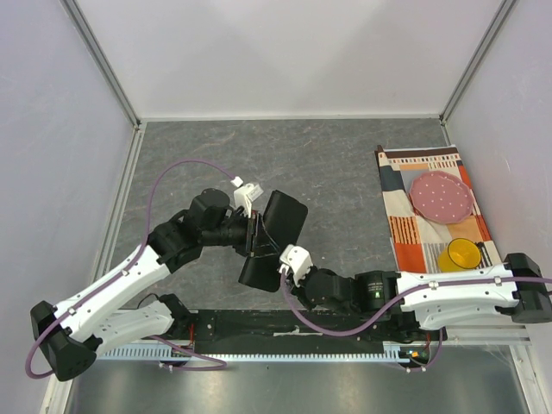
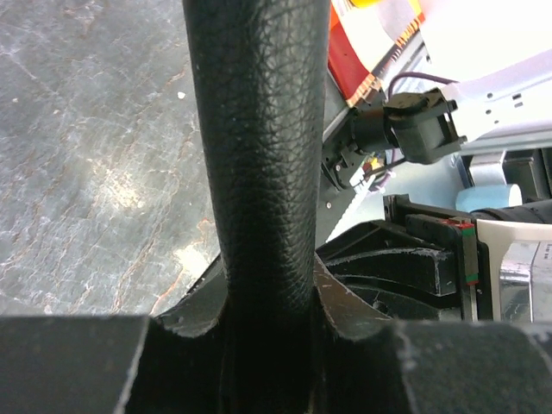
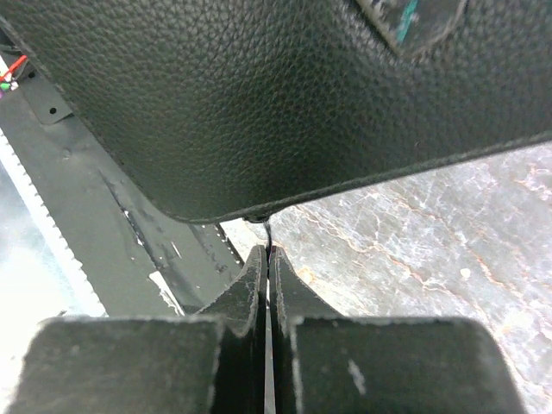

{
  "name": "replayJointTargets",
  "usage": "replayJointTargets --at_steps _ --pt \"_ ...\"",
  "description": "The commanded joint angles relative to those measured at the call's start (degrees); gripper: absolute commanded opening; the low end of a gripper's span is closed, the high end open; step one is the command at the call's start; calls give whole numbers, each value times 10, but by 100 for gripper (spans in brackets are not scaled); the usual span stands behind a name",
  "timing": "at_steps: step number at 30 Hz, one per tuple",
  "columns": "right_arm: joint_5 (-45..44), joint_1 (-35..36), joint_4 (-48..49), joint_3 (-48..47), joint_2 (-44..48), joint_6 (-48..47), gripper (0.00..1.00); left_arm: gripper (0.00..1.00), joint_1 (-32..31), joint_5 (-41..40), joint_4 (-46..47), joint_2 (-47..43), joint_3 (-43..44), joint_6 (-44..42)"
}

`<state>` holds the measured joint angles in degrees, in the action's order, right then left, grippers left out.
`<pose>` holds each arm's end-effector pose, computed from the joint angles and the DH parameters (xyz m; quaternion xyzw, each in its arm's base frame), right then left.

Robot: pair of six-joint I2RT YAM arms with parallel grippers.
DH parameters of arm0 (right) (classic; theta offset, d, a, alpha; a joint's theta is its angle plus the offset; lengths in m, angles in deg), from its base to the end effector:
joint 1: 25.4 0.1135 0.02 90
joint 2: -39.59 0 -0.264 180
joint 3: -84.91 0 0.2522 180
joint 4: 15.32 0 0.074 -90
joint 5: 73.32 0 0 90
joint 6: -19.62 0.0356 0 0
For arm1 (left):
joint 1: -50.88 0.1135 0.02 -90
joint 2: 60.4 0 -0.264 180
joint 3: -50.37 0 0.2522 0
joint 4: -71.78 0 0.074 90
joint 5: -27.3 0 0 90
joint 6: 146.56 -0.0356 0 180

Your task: Sort the hair-cutting tools

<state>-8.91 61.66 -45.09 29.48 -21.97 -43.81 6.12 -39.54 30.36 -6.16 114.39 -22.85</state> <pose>0.0272 0.2299 0.2565 -0.3505 0.8010 0.2632 0.4078 0.1358 -0.1544 0.3146 0.1798 0.8419 -0.4379 0.2591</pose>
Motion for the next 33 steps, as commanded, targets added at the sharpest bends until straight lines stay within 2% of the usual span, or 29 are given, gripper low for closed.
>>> replayJointTargets --at_steps 1,6,14,18,22,25,33 --pt "-74 -3 -136 -38 -17 -59 0 2 0 109 0 -14 16 -46" --pt "-158 -16 -153 -83 -50 -97 0 2 -1 137 5 -27 -17 -46" --pt "-169 -88 -146 -122 -49 -145 0 2 -1 162 31 -65 -74 -32" --pt "-160 -153 -146 -136 -37 -172 0 2 0 187 51 -78 -97 -25" --pt "-150 -189 -146 -156 -42 -221 0 2 0 211 65 -83 -117 -22" --pt "-141 -202 -146 -171 -52 -261 0 2 0 228 70 -79 -130 -28" --pt "-68 -214 -145 -197 -70 -443 0 2 0 282 93 -63 -163 -37"
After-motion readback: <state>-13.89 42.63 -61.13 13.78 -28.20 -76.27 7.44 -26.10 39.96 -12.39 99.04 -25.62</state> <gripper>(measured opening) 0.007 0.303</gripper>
